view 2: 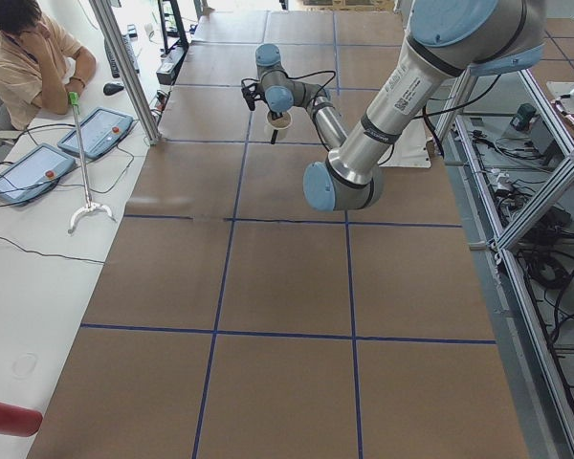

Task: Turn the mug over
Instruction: 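Lift the mug with the left gripper, turning it upright toward table center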

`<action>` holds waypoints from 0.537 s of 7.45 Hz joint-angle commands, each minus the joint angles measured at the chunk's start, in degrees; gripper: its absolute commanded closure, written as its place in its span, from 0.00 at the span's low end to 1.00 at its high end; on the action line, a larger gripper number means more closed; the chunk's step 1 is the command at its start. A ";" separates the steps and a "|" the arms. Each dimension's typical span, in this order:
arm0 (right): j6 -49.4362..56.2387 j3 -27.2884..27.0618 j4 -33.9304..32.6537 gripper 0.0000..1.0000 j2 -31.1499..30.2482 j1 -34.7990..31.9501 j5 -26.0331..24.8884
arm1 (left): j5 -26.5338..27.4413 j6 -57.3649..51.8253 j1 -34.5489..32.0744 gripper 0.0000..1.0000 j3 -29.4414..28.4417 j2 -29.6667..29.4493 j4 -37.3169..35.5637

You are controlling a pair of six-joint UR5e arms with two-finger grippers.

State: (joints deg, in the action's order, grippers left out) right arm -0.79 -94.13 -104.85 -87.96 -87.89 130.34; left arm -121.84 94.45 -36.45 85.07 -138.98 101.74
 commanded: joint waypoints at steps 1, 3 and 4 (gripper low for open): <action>0.00 0.00 0.00 0.00 -0.02 0.00 0.00 | 0.11 -8.18 1.98 1.00 -12.26 -7.52 -3.21; 0.00 0.00 0.00 0.00 -0.02 0.00 0.00 | 0.11 -9.81 3.57 1.00 -13.87 -7.53 -3.22; 0.00 0.00 0.00 0.00 -0.02 0.00 0.00 | 0.11 -9.90 3.93 0.88 -13.97 -7.53 -3.22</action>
State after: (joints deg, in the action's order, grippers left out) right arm -0.79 -94.13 -104.85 -87.98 -87.89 130.34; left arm -121.73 85.09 -33.25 71.89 -146.33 98.58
